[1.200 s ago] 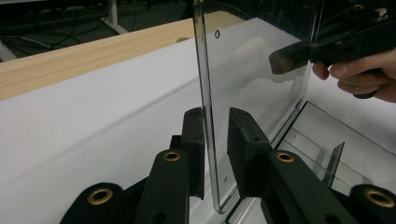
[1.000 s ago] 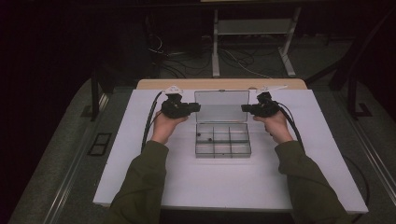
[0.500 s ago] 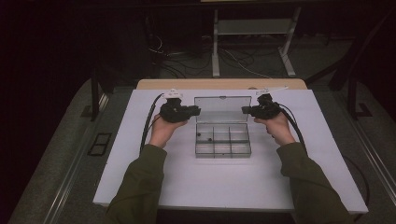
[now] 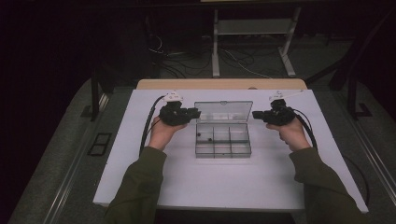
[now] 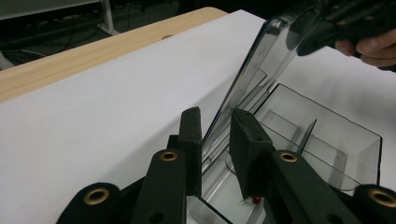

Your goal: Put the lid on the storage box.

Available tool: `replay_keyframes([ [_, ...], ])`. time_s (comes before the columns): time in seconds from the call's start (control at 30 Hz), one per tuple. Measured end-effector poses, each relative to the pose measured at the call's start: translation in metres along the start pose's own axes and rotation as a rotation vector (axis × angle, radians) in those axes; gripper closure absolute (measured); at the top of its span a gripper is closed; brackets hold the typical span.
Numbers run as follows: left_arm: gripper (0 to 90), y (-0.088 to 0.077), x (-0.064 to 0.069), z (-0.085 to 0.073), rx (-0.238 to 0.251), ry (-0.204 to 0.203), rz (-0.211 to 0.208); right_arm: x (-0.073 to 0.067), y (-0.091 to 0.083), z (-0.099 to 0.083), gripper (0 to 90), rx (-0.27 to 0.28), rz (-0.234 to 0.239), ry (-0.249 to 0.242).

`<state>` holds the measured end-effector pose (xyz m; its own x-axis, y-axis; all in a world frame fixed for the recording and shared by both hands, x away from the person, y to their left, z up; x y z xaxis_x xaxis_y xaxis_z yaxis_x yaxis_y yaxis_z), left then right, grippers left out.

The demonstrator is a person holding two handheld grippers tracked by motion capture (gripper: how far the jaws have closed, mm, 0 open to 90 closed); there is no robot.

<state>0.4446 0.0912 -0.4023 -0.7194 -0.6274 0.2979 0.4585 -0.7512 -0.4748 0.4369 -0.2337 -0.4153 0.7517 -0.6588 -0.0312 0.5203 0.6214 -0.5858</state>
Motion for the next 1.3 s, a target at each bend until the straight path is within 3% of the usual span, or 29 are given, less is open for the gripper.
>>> replay_keyframes([
  [0.23, 74.7, -0.004, 0.002, -0.005, -0.003, -0.007, -0.006, -0.017, -0.001, -0.002, 89.0, -0.003, 0.064, -0.020],
  [0.77, 70.1, -0.014, 0.008, -0.010, -0.013, -0.011, 0.012, -0.022, 0.001, 0.002, 89.0, 0.015, 0.091, -0.025],
  [1.03, 88.6, -0.021, 0.018, -0.018, -0.035, -0.007, -0.023, -0.025, 0.001, 0.002, 89.1, 0.012, 0.094, -0.032],
  [1.3, 88.8, -0.017, 0.023, -0.020, -0.048, -0.014, -0.044, -0.030, 0.000, 0.000, 89.1, 0.007, 0.112, -0.032],
])
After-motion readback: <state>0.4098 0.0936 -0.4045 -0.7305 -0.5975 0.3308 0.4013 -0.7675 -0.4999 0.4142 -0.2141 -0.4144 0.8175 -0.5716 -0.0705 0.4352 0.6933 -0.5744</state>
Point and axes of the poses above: each handheld gripper's, and its own axes: y roughly forward along the jaws, z roughly out of its top, x roughly to its right, the point moved 4 cm from there along y, roughly forward along the jaws, and after that the axes turned 10 degrees about -y, right-handed, at the moved point
